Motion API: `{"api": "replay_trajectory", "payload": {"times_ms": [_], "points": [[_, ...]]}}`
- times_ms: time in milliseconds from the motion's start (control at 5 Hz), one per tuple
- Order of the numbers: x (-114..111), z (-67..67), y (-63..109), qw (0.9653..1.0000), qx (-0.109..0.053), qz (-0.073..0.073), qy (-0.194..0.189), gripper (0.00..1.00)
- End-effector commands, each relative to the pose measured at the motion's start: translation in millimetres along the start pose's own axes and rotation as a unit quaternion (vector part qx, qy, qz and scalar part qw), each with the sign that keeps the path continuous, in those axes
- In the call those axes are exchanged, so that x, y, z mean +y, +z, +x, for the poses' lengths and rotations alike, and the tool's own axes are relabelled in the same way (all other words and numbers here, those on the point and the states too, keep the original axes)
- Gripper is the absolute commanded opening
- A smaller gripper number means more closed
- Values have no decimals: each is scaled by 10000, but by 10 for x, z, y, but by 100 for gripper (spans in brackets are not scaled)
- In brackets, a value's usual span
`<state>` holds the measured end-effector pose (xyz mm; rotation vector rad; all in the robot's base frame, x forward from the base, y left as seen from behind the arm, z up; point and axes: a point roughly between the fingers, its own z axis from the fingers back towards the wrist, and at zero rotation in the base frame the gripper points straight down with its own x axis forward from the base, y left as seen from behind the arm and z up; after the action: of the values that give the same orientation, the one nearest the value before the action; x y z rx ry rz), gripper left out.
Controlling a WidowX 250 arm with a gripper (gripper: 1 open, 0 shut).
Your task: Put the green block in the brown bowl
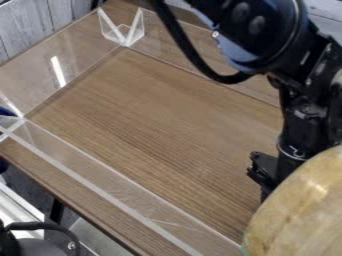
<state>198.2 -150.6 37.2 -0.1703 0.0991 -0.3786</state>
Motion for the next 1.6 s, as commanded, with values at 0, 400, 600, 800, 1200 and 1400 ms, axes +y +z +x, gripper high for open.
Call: {"api": "replay_trajectory", "payload": {"times_ms": [0,400,600,800,1200,1400], "points": [[3,57,-1,10000,-68,14,-39,0],[57,109,-94,10000,-2,13,13,0],[89,130,-140,10000,26,0,58,0],[119,149,-185,9999,51,-13,102,0],[163,183,-223,9998,92,-39,181,0],[179,192,-223,9997,108,-52,222,0]]}}
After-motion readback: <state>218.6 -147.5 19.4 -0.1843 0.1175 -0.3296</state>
